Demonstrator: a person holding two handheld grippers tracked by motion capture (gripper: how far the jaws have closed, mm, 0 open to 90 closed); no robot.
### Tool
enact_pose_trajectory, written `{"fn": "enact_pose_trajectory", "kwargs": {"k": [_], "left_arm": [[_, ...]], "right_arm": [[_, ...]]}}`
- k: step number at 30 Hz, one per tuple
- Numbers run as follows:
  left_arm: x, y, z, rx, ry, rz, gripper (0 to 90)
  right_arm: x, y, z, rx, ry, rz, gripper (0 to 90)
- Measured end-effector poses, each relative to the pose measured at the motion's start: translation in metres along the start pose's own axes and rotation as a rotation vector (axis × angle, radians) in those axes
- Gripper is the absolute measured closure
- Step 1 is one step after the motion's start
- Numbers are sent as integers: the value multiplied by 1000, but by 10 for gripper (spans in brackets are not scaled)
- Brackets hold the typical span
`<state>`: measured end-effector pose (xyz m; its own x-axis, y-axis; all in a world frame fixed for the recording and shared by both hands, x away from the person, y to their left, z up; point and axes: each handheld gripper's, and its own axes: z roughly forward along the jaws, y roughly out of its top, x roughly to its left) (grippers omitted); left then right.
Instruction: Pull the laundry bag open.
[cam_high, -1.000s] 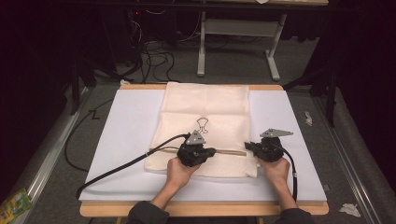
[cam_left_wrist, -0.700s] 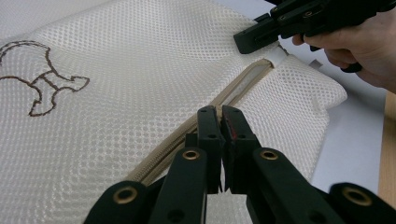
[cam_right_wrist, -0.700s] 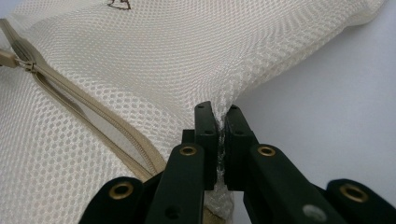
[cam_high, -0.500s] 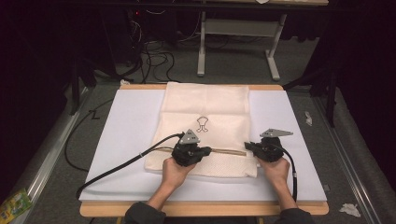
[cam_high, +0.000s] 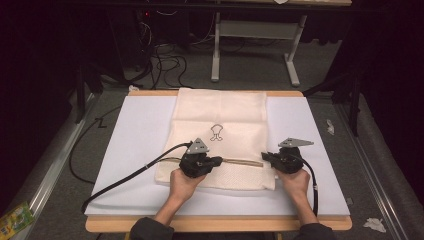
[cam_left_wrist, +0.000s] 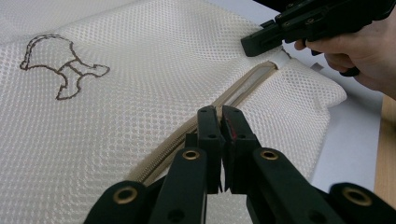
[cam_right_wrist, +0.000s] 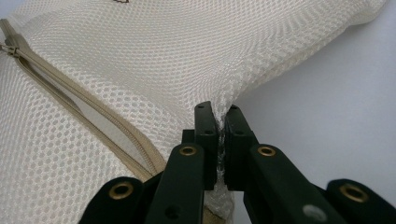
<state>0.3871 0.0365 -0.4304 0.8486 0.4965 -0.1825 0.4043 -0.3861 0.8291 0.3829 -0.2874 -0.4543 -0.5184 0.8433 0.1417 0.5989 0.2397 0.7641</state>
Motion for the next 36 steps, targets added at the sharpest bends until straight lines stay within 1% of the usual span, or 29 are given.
{"fn": "enact_pose_trajectory", "kwargs": {"k": [3,7,11,17,23,25,27,28,31,35,36], "left_arm": [[1,-1,-1,-1,1,-7,871],[2,-1,-5,0,11,-5,871],[4,-2,-10,-12,19,-9,871],[5,-4,-12,-15,17,-14,871],[6,-5,-15,-21,16,-18,872],[6,-5,-15,-18,15,-18,872],[7,-5,-16,-19,15,-18,872],[7,-5,-16,-20,13,-19,872],[7,-5,-17,-23,10,-20,872],[8,-6,-18,-22,6,-27,872],[10,-7,-20,-26,14,-36,872]], "right_arm": [[0,0,0,5,-2,1,878],[0,0,0,2,-3,-2,879],[0,0,0,0,-1,-1,879],[0,2,0,-1,-2,-7,879],[1,2,0,-1,-1,-2,879],[1,2,0,-3,-2,-9,879],[1,2,0,-3,2,-6,879],[1,2,0,-4,2,-14,879],[2,3,0,-3,3,-6,879],[2,3,0,-1,2,-8,878],[2,3,0,-1,-2,-11,878]]}}
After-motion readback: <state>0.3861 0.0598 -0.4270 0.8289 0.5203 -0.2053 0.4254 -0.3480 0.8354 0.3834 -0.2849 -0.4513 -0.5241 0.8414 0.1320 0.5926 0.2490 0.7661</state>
